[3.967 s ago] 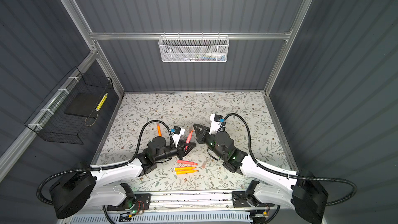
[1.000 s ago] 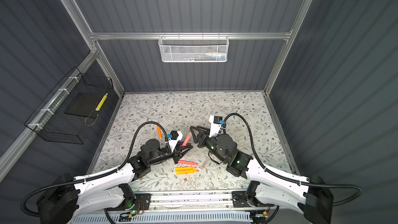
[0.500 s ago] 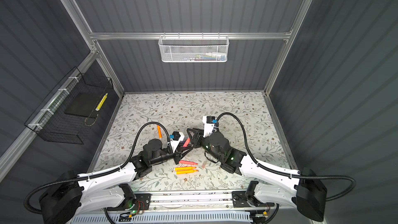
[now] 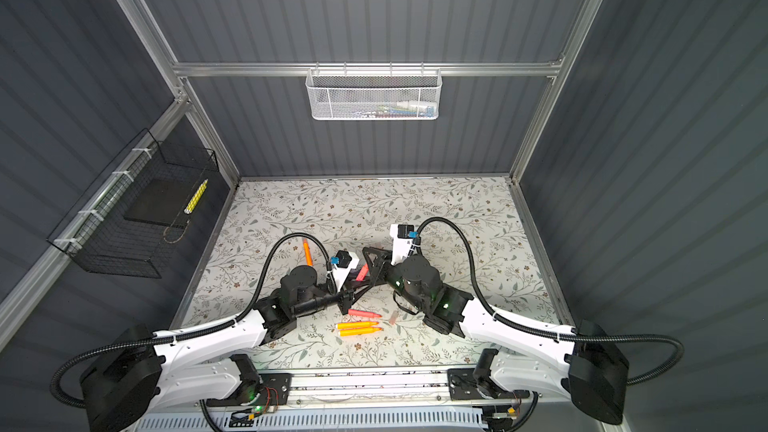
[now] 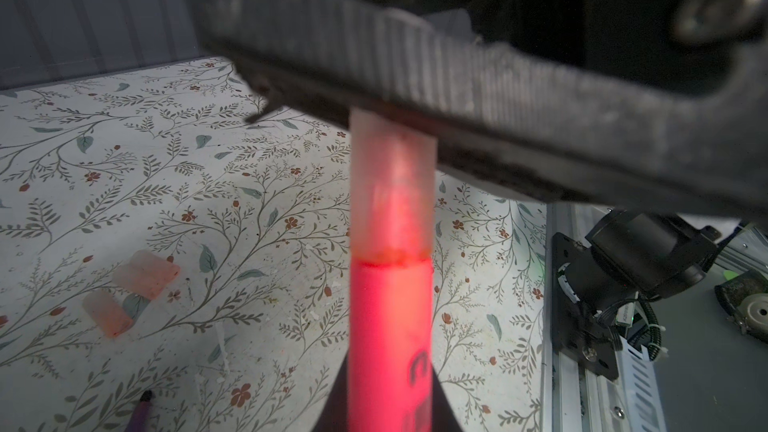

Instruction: Insert the pens into the pen caps

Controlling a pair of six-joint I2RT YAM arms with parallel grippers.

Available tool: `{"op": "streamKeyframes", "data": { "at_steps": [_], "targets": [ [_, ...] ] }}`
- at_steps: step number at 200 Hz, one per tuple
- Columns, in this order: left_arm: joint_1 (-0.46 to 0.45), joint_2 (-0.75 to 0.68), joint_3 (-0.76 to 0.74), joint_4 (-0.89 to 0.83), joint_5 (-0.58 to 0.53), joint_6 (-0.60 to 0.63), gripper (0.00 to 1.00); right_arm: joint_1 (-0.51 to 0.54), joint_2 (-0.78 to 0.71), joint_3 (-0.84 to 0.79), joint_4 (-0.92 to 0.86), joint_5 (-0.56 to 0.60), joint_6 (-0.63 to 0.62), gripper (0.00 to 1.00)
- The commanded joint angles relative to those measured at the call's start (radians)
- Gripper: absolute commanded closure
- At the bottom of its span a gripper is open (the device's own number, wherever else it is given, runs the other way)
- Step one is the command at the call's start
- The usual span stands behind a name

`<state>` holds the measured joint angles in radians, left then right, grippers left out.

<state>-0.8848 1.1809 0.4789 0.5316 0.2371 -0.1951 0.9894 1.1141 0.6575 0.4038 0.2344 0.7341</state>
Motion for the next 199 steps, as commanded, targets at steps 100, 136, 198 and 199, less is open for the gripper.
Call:
{"op": "streamKeyframes", "data": {
  "at_steps": [100, 136, 198, 199],
  "targets": [
    [0.010, 0.007, 0.268, -0.077, -0.287, 0.109, 1.00, 0.132, 0.052, -0.095, 0.089, -0.029, -0.009, 1.00],
    [0.020, 0.004, 0.294, -0.083, -0.334, 0.135, 1.00, 0.153, 0.047, -0.104, 0.089, 0.002, -0.010, 1.00],
    [0.231, 0.001, 0.294, -0.018, -0.041, -0.059, 1.00, 0.168, 0.055, -0.121, 0.099, -0.002, -0.007, 1.00],
    [0.233, 0.001, 0.294, -0.017, -0.036, -0.059, 1.00, 0.169, 0.055, -0.122, 0.103, -0.005, -0.008, 1.00]
  ]
}}
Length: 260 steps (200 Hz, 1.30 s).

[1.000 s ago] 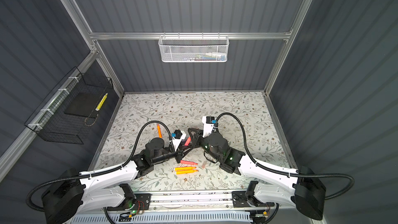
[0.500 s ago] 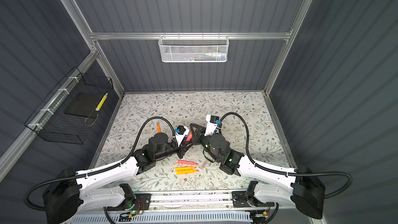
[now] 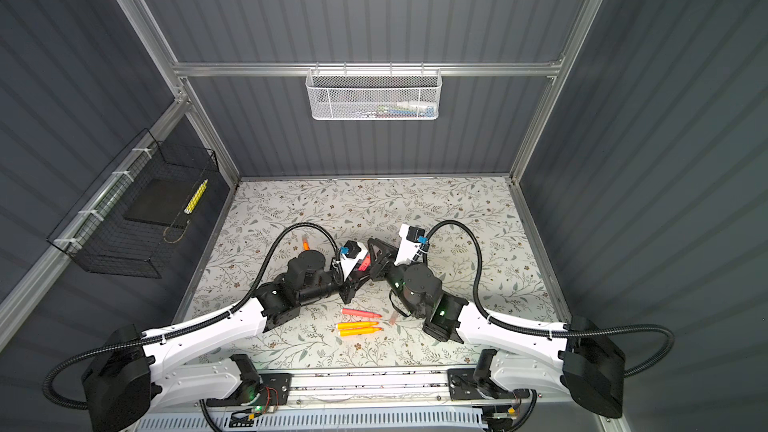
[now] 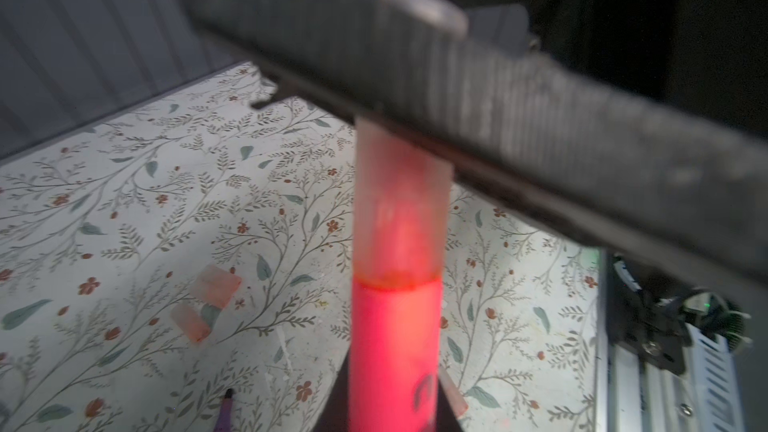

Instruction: Insert the pens into the pen caps

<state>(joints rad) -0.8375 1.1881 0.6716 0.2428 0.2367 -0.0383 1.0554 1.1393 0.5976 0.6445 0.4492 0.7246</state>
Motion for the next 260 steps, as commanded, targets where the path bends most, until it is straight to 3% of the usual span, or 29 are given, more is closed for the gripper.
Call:
{"op": "streamKeyframes", "data": {
  "at_steps": [1, 65, 116, 203, 243, 260],
  "targets": [
    [0.187, -0.006, 0.101, 0.271, -0.033, -0.216, 1.00, 0.103, 0.030, -0.064, -0.133, -0.223, 0.001, 1.00],
    [0.201, -0.026, 0.095, 0.268, 0.007, -0.199, 1.00, 0.150, 0.035, -0.133, 0.033, -0.282, -0.061, 1.00],
    [0.200, -0.071, 0.083, 0.243, -0.190, -0.131, 1.00, 0.192, 0.070, -0.104, -0.022, -0.211, -0.008, 1.00],
    [0.191, -0.079, 0.048, 0.301, -0.292, -0.104, 1.00, 0.182, 0.202, 0.008, -0.076, -0.259, 0.062, 1.00],
    [0.192, -0.097, 0.027, 0.208, -0.328, -0.118, 1.00, 0.172, 0.122, -0.012, -0.165, -0.135, 0.065, 1.00],
    [0.192, -0.105, -0.014, 0.159, -0.335, -0.150, 1.00, 0.159, 0.057, -0.028, -0.218, -0.054, 0.068, 0.80]
  ]
}}
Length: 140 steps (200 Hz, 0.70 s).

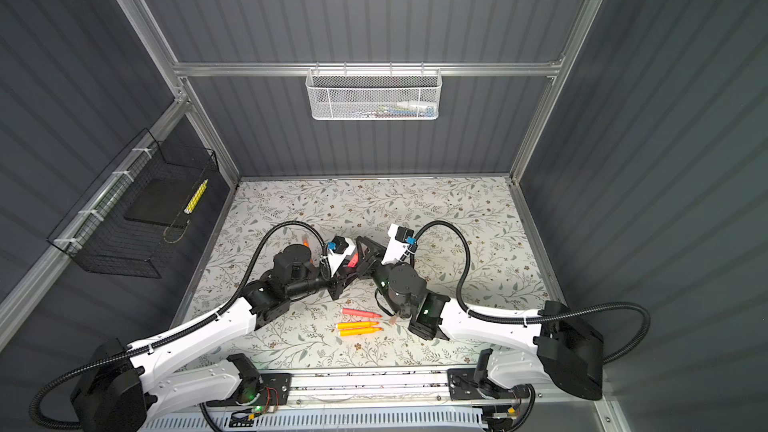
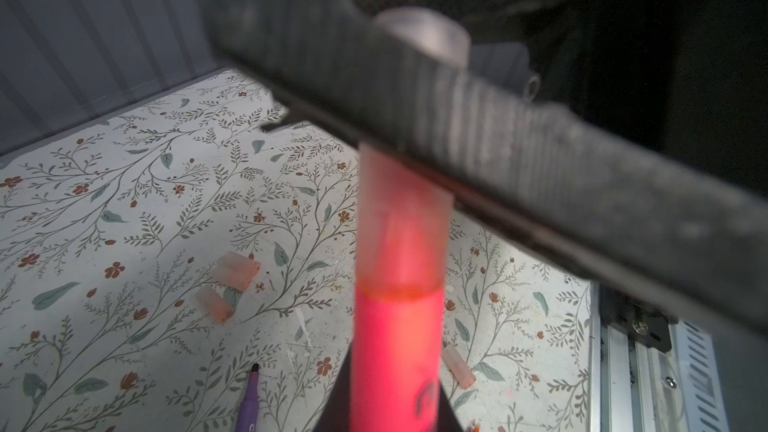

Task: Insert the pens into the pen caps
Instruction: 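Lower the capped pink marker to the table and release it with the left gripper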

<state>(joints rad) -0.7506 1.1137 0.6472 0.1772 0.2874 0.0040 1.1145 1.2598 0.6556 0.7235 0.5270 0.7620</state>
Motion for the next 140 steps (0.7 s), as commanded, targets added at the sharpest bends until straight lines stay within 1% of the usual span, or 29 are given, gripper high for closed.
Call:
{"op": "streamKeyframes", "data": {
  "at_steps": [1, 13, 19, 27, 35, 49, 70, 84, 108, 140],
  "targets": [
    [0.105, -0.031, 0.008, 0.221, -0.387, -0.195, 1.00, 0.098, -0.068, -0.087, -0.301, -0.128, 0.031, 0.79],
    [0.106, -0.021, -0.029, 0.191, -0.406, -0.229, 1.00, 0.083, -0.121, -0.106, -0.338, -0.078, 0.033, 0.72],
    [0.107, -0.012, -0.050, 0.186, -0.414, -0.243, 1.00, 0.074, -0.134, -0.118, -0.352, -0.056, 0.037, 0.66],
    [0.106, 0.006, -0.079, 0.184, -0.434, -0.264, 1.00, 0.064, -0.189, -0.143, -0.359, -0.033, 0.044, 0.56],
    [0.109, 0.030, -0.101, 0.178, -0.462, -0.286, 1.00, 0.051, -0.219, -0.167, -0.360, -0.017, 0.051, 0.51],
    [0.114, 0.076, -0.121, 0.167, -0.487, -0.309, 1.00, 0.030, -0.262, -0.208, -0.366, -0.005, 0.070, 0.49],
    [0.122, 0.158, -0.109, 0.137, -0.508, -0.328, 1.00, -0.002, -0.313, -0.247, -0.415, -0.004, 0.118, 0.43],
    [0.129, 0.226, -0.089, 0.128, -0.516, -0.327, 1.00, -0.021, -0.334, -0.266, -0.455, 0.003, 0.142, 0.42],
    [0.145, 0.336, -0.049, 0.133, -0.517, -0.338, 1.00, -0.049, -0.335, -0.312, -0.429, -0.021, 0.172, 0.43],
    [0.164, 0.424, -0.010, 0.125, -0.556, -0.355, 1.00, -0.058, -0.301, -0.295, -0.427, -0.054, 0.169, 0.44]
  ]
}}
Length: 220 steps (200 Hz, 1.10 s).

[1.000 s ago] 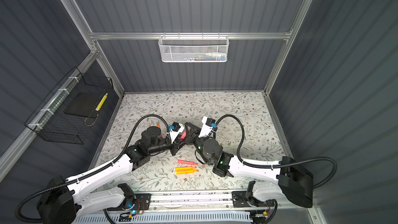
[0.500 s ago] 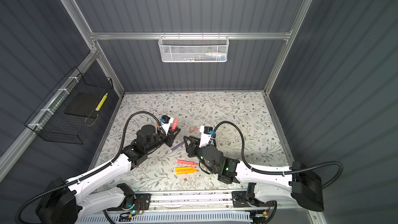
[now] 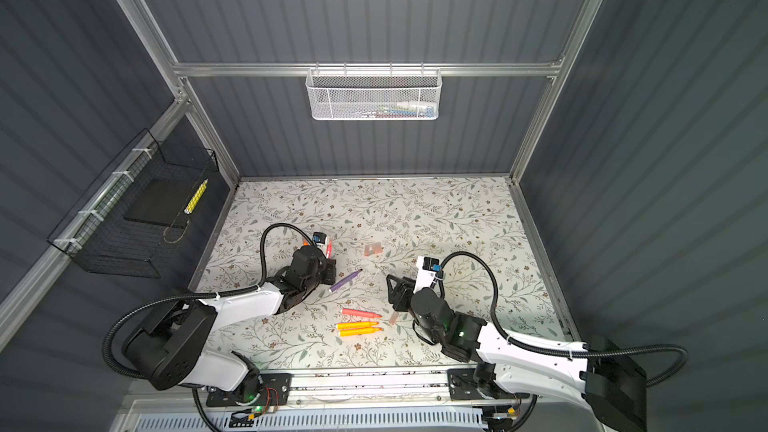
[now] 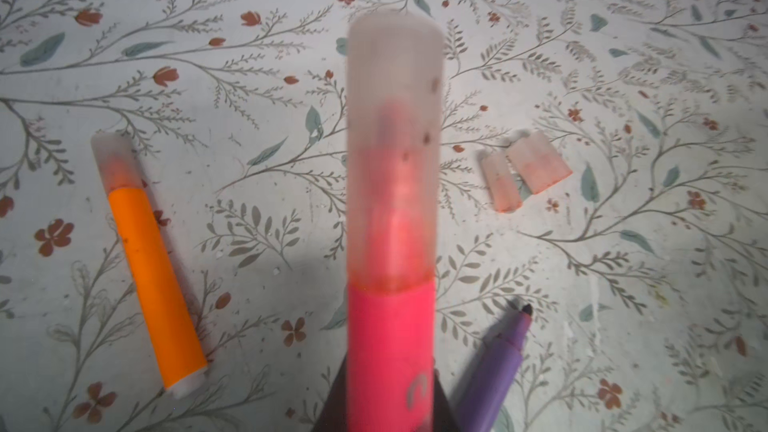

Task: Insert the pens into the pen caps
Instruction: 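Lower the capped pink marker to the table and release it with the left gripper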

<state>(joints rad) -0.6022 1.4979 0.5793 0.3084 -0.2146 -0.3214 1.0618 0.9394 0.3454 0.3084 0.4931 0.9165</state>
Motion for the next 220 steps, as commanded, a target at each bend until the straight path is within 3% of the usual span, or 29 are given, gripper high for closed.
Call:
{"op": "streamKeyframes", "data": {
  "at_steps": [1, 136, 220],
  "targets": [
    [0.016, 0.043, 0.060, -0.007, -0.056, -0.030, 1.00, -0.005, 0.020, 0.016, -0.013, -0.021, 0.014, 0.44],
    [0.073, 0.317, 0.116, 0.089, -0.165, -0.080, 1.00, -0.022, 0.076, 0.022, 0.022, -0.032, 0.005, 0.44],
    [0.073, 0.200, 0.134, 0.009, -0.158, -0.060, 0.61, -0.050, 0.070, 0.032, 0.012, -0.036, -0.009, 0.43]
  ]
}}
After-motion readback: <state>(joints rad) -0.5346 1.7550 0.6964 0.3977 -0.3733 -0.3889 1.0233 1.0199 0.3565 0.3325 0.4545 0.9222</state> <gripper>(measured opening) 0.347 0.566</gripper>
